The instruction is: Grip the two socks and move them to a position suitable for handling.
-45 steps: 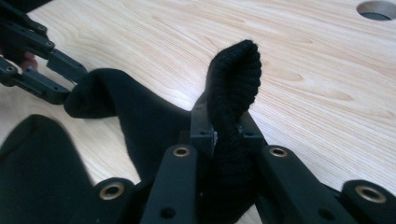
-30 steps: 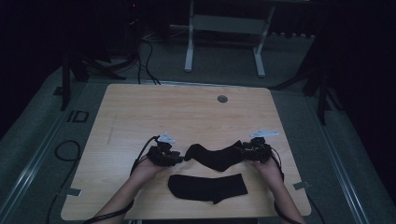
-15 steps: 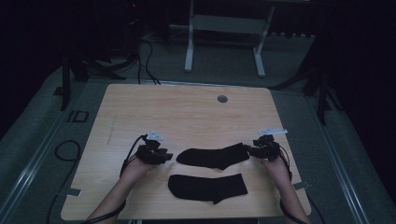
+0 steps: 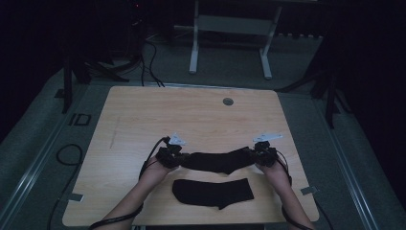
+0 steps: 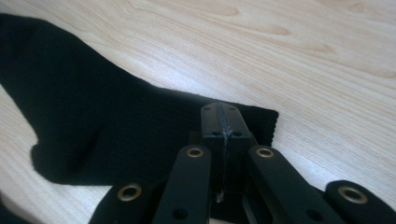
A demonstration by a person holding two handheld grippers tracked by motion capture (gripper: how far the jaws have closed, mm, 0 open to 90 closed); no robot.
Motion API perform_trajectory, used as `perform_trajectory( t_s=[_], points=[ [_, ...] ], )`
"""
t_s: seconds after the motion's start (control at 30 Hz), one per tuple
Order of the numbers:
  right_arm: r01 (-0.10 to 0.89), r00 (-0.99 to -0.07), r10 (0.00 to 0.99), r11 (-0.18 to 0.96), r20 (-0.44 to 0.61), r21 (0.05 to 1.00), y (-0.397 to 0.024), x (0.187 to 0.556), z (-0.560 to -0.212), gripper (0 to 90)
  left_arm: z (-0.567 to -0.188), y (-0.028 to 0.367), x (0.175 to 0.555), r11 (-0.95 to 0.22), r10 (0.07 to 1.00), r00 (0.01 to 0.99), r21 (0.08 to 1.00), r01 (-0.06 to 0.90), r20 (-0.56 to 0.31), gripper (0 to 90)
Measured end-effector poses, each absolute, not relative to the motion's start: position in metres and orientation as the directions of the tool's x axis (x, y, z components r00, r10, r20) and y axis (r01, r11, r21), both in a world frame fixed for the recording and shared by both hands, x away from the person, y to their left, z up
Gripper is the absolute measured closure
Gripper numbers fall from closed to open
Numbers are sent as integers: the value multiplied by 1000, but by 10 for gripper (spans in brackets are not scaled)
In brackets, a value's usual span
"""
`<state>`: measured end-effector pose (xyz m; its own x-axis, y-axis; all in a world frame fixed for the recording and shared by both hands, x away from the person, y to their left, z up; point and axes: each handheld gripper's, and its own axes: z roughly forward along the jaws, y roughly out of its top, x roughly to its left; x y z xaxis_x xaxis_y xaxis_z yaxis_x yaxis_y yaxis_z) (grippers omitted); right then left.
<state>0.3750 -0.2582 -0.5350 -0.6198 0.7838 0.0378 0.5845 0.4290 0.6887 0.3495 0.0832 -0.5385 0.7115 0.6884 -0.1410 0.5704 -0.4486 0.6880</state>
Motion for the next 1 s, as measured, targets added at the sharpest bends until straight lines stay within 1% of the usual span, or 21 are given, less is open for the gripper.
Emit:
perform_trajectory(
  t_s=[0.17, 0.3, 0.37, 0.5, 0.7, 0.87, 1.0],
  points=[
    [600, -620, 784, 440, 40, 668, -255, 378, -545, 899, -548, 76, 356, -456, 690, 710, 675, 580, -143, 895],
    [605, -623, 781, 446, 43, 659, -251, 378, -553, 899, -557, 75, 359, -481, 699, 705, 652, 586, -119, 895],
    [611, -619, 784, 437, 54, 660, -250, 378, -554, 899, -559, 79, 360, -465, 704, 697, 654, 597, -136, 895],
    [603, -630, 774, 438, 62, 666, -246, 376, -555, 898, -559, 87, 357, -468, 712, 692, 651, 597, -122, 895],
    [597, -648, 757, 437, 83, 673, -236, 375, -556, 897, -560, 105, 349, -437, 730, 668, 653, 619, -145, 895],
    [589, -662, 746, 454, 76, 669, -227, 377, -556, 897, -559, 112, 348, -437, 743, 657, 651, 621, -127, 895],
    [582, -672, 738, 472, 64, 663, -220, 378, -555, 895, -560, 118, 350, -423, 750, 647, 653, 629, -137, 895]
  ],
)
